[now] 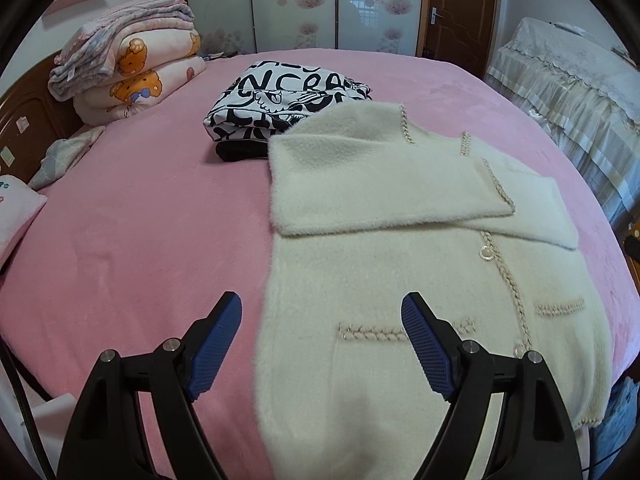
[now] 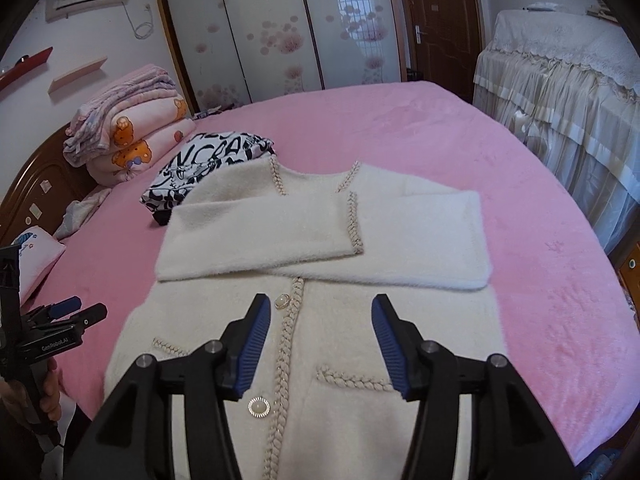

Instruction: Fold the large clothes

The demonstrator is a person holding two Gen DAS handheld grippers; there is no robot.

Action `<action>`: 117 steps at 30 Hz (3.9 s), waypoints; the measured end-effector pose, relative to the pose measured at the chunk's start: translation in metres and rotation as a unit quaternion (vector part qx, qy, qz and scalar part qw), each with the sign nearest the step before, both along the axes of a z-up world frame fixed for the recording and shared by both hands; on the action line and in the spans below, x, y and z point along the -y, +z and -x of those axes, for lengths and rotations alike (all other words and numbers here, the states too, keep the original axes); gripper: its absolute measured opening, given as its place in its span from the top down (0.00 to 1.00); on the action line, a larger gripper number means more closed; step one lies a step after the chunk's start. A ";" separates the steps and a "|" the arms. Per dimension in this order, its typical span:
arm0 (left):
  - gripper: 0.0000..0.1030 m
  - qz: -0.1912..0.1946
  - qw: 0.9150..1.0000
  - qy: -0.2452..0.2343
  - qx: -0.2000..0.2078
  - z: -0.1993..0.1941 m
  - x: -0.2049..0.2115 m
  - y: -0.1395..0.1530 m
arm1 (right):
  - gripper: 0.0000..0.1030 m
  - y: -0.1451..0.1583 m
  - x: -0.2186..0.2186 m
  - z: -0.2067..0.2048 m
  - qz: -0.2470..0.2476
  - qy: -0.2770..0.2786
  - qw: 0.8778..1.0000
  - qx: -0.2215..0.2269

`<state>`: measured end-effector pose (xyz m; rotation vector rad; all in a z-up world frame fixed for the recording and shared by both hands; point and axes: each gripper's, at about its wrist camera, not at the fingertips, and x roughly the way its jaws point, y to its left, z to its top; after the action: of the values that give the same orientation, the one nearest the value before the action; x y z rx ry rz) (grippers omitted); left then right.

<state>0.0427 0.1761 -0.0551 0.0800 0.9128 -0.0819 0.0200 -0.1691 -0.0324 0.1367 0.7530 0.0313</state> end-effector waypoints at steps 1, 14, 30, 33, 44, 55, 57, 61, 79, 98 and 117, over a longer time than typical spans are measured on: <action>0.21 0.000 1.000 -0.002 0.001 0.004 0.000 0.001 | 0.41 0.003 0.002 0.008 0.003 0.000 1.000 0.007; 0.21 -0.006 0.996 -0.036 -0.077 0.054 -0.016 -0.044 | 0.35 -0.022 0.032 0.077 0.033 0.004 0.999 -0.001; 0.22 0.006 0.977 -0.085 -0.195 0.087 -0.032 -0.126 | 0.35 -0.140 0.120 0.130 -0.013 0.004 0.989 -0.148; 0.23 -0.001 0.974 -0.102 -0.202 0.093 -0.030 -0.134 | 0.36 -0.157 0.133 0.137 -0.039 0.009 0.984 -0.173; 0.69 0.071 0.968 -0.105 -0.216 0.094 -0.051 -0.144 | 0.87 -0.178 0.125 0.139 -0.093 0.051 0.976 -0.191; 0.91 0.182 0.956 -0.090 -0.210 0.089 -0.077 -0.108 | 0.92 -0.152 0.134 0.146 -0.183 0.067 0.967 -0.167; 0.95 0.199 0.957 -0.100 -0.187 0.092 -0.071 -0.088 | 0.92 -0.139 0.133 0.147 -0.196 0.076 0.966 -0.153; 0.95 0.251 0.949 -0.105 -0.158 0.094 -0.066 -0.058 | 0.92 -0.113 0.137 0.147 -0.234 0.089 0.961 -0.121; 0.94 0.416 0.909 0.022 -0.014 -0.014 -0.083 0.041 | 0.92 -0.012 0.172 0.057 -0.392 0.025 0.920 0.017; 0.27 0.225 0.964 0.090 -0.108 -0.277 -0.033 -0.051 | 0.36 -0.100 0.222 -0.201 -0.282 -0.119 0.945 -0.118; 0.74 0.087 0.992 -0.018 -0.090 -0.315 -0.022 -0.107 | 0.81 -0.140 0.201 -0.252 -0.106 0.023 0.985 -0.132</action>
<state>0.3572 0.1983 -0.1625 -0.0740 1.0811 -0.2052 0.2724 -0.3702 -0.1723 0.3300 1.0170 0.1397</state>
